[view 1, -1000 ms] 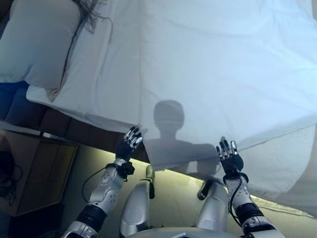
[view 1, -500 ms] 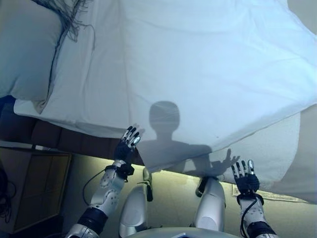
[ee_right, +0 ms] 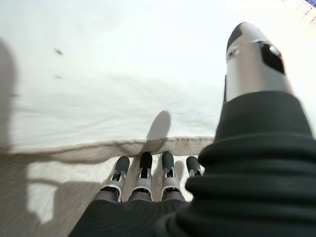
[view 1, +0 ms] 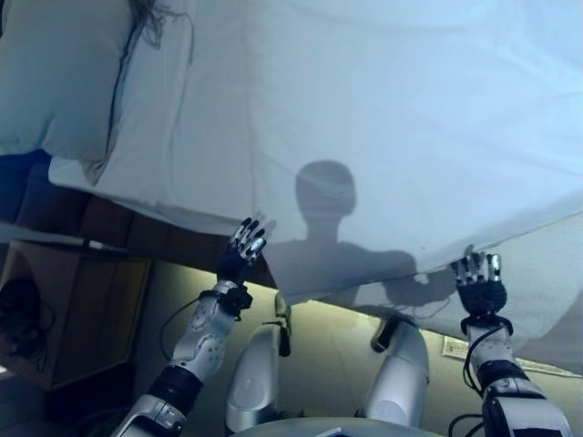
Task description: Make the bed neatly
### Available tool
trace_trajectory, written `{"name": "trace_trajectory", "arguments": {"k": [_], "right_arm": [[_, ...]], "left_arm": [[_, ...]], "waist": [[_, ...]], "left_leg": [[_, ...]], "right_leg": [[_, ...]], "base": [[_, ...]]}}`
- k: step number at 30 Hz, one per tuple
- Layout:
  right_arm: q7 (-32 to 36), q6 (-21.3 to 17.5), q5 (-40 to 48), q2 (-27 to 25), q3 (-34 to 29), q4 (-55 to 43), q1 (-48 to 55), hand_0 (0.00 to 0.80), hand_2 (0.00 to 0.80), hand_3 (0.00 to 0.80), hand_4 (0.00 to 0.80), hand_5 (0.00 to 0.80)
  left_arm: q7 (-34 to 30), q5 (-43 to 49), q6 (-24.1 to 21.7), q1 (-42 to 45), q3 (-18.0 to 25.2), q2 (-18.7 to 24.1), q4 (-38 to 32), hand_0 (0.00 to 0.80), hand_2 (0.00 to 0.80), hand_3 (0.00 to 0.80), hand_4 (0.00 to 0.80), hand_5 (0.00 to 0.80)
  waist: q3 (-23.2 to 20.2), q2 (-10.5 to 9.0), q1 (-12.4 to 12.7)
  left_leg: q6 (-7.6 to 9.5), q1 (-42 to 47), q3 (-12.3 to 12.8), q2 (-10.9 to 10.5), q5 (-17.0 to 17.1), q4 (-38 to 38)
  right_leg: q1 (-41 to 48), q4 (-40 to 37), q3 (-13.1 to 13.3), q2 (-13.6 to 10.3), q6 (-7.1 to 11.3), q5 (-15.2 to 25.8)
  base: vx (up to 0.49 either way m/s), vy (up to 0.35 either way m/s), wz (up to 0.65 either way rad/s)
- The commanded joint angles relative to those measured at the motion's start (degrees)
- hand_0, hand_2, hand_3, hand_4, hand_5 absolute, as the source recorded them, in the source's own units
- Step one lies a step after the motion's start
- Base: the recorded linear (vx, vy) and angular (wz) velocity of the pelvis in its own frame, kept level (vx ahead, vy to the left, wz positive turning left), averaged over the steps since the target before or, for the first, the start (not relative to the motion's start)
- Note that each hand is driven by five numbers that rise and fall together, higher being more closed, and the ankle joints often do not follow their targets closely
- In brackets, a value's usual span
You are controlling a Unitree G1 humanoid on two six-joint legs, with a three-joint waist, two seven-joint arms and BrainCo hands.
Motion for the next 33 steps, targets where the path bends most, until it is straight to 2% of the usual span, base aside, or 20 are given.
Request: {"name": "trace_trajectory", "arguments": {"k": [1,4,8,17,18,19,20,24,28,33], "right_arm": [[1.9,1.4,4.7,-2.7,-2.8,2.5,-2.4,0.0,0.0,0.0,0.0,0.0],[3.4,2.4,6.4,-3.7,-3.4,4.3,-3.5,0.0,0.0,0.0,0.0,0.0],[3.3,2.8,4.6,-5.1,-3.7,4.7,-4.3,0.0,0.0,0.0,0.0,0.0],[3.8,6.8,-0.4,-11.7,-4.8,4.8,-9.1,0.0,0.0,0.0,0.0,0.0],[3.4,7.5,-1.3,-12.6,-5.0,4.6,-9.6,0.157,0.157,0.157,0.157,0.157],[2.8,8.1,-2.2,-13.3,-5.0,4.5,-10.3,0.505,0.505,0.505,0.505,0.505],[2.7,8.5,-3.0,-13.8,-5.0,4.6,-10.8,0.8,0.8,0.8,0.8,0.8],[3.1,10.8,-5.1,-16.4,-5.5,5.2,-12.5,0.8,0.8,0.8,0.8,0.8],[4.0,11.6,-6.3,-16.9,-5.4,5.6,-12.9,0.8,0.8,0.8,0.8,0.8],[3.6,12.0,-5.6,-15.2,-5.3,6.2,-10.4,0.8,0.8,0.8,0.8,0.8]], "left_arm": [[-1.2,-1.2,-2.9,-1.8,-0.3,1.6,-5.1,0.0,0.0,0.0,0.0,0.0],[-1.4,-1.4,-2.8,-2.2,-0.6,1.8,-5.5,0.0,0.0,0.0,0.0,0.0],[-1.2,-1.2,-2.2,-2.2,-1.3,1.7,-6.9,0.0,0.0,0.0,0.0,0.0],[-1.0,-3.5,-1.3,-1.4,-2.7,1.6,-8.7,0.0,0.0,0.0,0.0,0.0],[-1.0,-3.9,-1.1,-1.0,-2.8,1.7,-8.9,0.0,0.0,0.0,0.0,0.0],[-1.1,-4.1,-1.0,-0.7,-3.0,1.7,-8.9,0.0,0.0,0.0,0.0,0.0],[-1.0,-4.4,-0.8,-0.5,-3.1,1.6,-8.9,0.0,0.0,0.0,0.0,0.0],[-1.0,-5.0,-0.3,0.4,-3.5,1.7,-9.3,0.0,0.0,0.0,0.0,0.0],[-1.5,-4.8,-0.6,1.1,-4.0,1.9,-9.3,0.0,0.0,0.0,0.0,0.0],[-2.3,-4.5,-1.1,2.1,-4.1,3.2,-8.9,0.0,0.0,0.0,0.0,0.0]], "waist": [[1.9,0.98,1.8],[1.9,1.38,2.0],[1.8,2.07,2.0],[0.4,3.99,2.2],[0.2,4.15,2.3],[-0.1,4.31,2.4],[-0.3,4.42,2.4],[-0.9,4.9,2.5],[-1.3,4.95,2.6],[-1.4,3.85,3.0]], "left_leg": [[1.27,-2.7,-3.3,3.9,-3.5,5.3],[1.35,-3.1,-3.1,3.9,-3.3,5.0],[1.34,-2.7,-2.7,3.7,-3.1,4.6],[1.5,-0.7,-1.7,2.6,-2.3,2.5],[1.5,-0.4,-1.6,2.5,-2.4,2.5],[1.48,-0.2,-1.5,2.4,-2.4,2.5],[1.46,-0.1,-1.4,2.4,-2.4,2.6],[1.45,1.1,-0.8,2.4,-2.3,2.2],[1.4,2.0,-0.4,2.5,-2.1,1.7],[1.52,3.6,-0.1,3.1,-2.8,2.6]], "right_leg": [[3.4,-20.7,2.5,-4.8,9.02,21.6],[2.6,-20.7,2.7,-4.8,9.05,21.7],[2.3,-20.9,2.9,-5.1,9.18,22.0],[2.7,-21.9,3.1,-5.8,9.43,22.6],[2.8,-22.0,3.1,-6.0,9.45,22.6],[2.9,-21.9,3.2,-6.1,9.47,22.6],[2.9,-21.9,3.3,-6.2,9.48,22.6],[3.6,-21.8,3.3,-6.7,9.55,22.4],[4.5,-22.0,3.1,-6.6,9.56,22.1],[7.3,-21.8,2.0,-7.0,9.4,22.0]], "base": [[-0.052,0.016,0.07],[-0.053,-0.002,0.09],[-0.017,0.027,0.09],[0.009,0.074,0.08],[0.05,0.063,0.0],[0.061,0.064,-0.02],[0.082,0.053,-0.03],[0.082,0.037,0.01],[0.057,0.0,0.09],[0.051,-0.068,0.1]]}}
